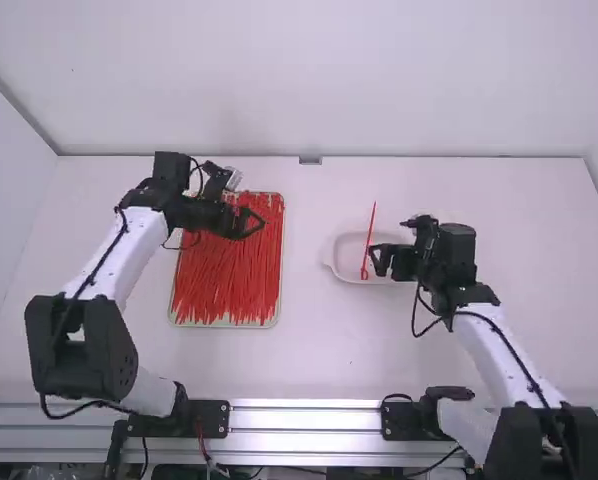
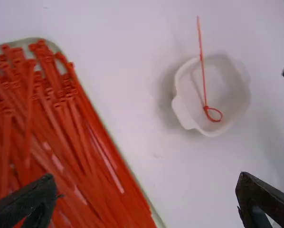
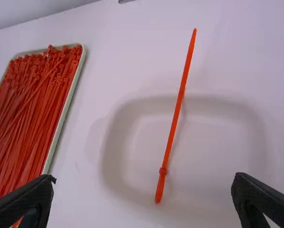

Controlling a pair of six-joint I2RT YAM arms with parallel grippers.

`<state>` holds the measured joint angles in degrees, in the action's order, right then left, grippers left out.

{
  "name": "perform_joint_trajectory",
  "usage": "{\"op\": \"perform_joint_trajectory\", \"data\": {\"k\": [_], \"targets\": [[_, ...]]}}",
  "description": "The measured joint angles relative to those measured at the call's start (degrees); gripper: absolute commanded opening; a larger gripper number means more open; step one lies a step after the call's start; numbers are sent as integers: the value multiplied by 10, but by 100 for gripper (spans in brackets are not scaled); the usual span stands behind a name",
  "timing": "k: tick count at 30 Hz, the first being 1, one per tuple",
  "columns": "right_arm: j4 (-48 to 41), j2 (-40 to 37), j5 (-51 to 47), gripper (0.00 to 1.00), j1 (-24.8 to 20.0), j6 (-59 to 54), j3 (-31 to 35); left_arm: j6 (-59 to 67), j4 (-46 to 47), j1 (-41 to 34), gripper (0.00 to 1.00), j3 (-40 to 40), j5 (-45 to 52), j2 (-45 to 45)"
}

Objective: Fasten the cable tie

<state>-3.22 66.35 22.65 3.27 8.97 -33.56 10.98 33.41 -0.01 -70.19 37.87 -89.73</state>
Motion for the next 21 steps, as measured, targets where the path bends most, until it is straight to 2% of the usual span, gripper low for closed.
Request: {"op": "perform_joint_trajectory", "data": {"k": [7,12,15,21], "targets": [[-20,-55,-56,100,45,1,0,-68,6,0,99,22,-90,68],[-19,-67,-99,98,80,-2,0,-87,18,0,98,29,-122,85],[-5,-71,-117,95,75,-8,7,-97,4,0,95,40,-136,90],[30,-118,-162,87,32,-40,50,-106,-33,0,87,84,-170,129]]}}
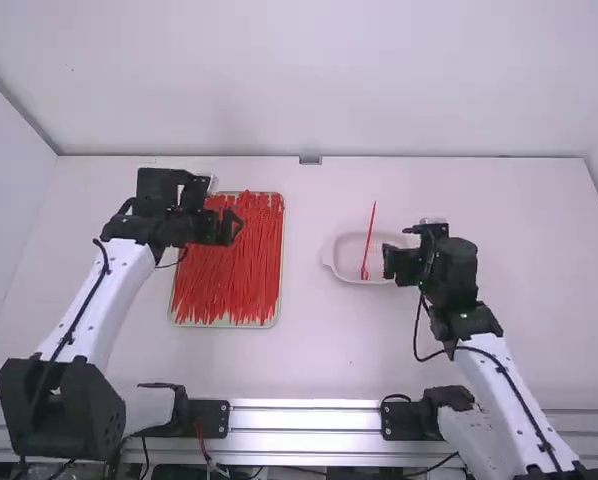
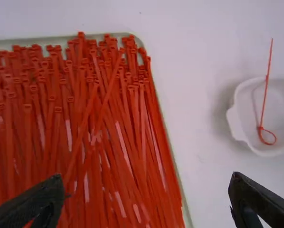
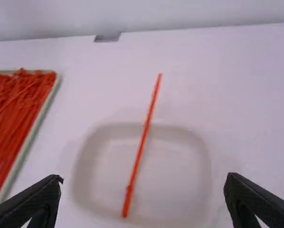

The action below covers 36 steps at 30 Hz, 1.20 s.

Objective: Fasten the cable tie

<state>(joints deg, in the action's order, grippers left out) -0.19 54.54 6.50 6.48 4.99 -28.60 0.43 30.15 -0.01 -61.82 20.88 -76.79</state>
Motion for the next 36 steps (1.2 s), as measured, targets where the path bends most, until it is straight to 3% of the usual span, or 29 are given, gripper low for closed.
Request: {"op": "perform_joint_trajectory", "data": {"k": [8,24,36], "targets": [[0,-81,-55,72,-66,-41,80,-1,-74,0,74,68,-63,76],[4,-290,-62,35,-66,-51,280,-5,-270,0,38,265,-196,276],[6,-423,-63,13,-66,-51,280,-5,-300,0,12,418,-202,429]]}}
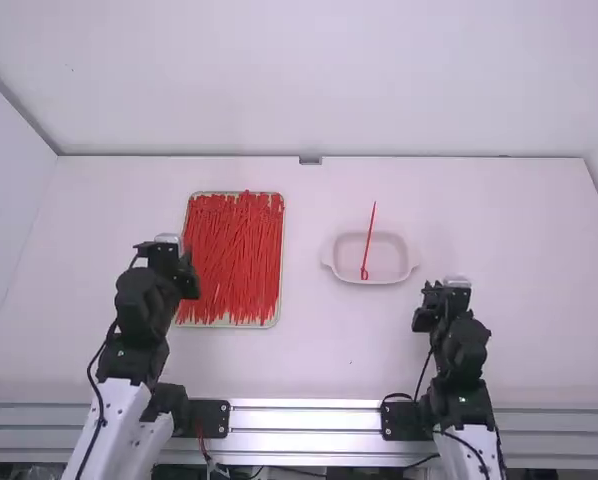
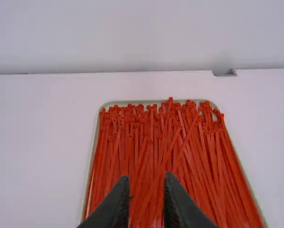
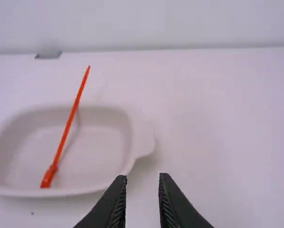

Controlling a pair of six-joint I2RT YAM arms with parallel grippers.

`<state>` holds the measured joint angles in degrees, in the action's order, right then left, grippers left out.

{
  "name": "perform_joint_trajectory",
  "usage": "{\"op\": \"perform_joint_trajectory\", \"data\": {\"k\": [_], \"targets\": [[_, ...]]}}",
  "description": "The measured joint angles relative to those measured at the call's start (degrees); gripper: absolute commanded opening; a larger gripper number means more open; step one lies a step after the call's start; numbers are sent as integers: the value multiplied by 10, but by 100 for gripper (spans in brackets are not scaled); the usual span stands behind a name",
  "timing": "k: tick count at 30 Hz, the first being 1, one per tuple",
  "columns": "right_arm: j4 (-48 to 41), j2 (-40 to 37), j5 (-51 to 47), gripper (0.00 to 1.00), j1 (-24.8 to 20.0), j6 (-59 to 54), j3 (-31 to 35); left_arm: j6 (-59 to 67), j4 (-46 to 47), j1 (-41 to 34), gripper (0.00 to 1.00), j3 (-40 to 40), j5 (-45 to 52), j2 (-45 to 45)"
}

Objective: Fasten the cable tie

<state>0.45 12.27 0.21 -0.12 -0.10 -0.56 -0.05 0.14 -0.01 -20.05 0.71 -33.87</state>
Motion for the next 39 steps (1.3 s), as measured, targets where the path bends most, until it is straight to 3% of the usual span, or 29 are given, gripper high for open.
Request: {"op": "perform_joint_trajectory", "data": {"k": [7,19,39], "targets": [[0,-59,-1,4,0,-2,0,0,0,0,0,80,-2,83],[0,-118,0,0,0,0,0,0,0,0,0,192,-4,194],[0,-118,0,0,0,0,0,0,-3,0,0,195,-6,325]]}}
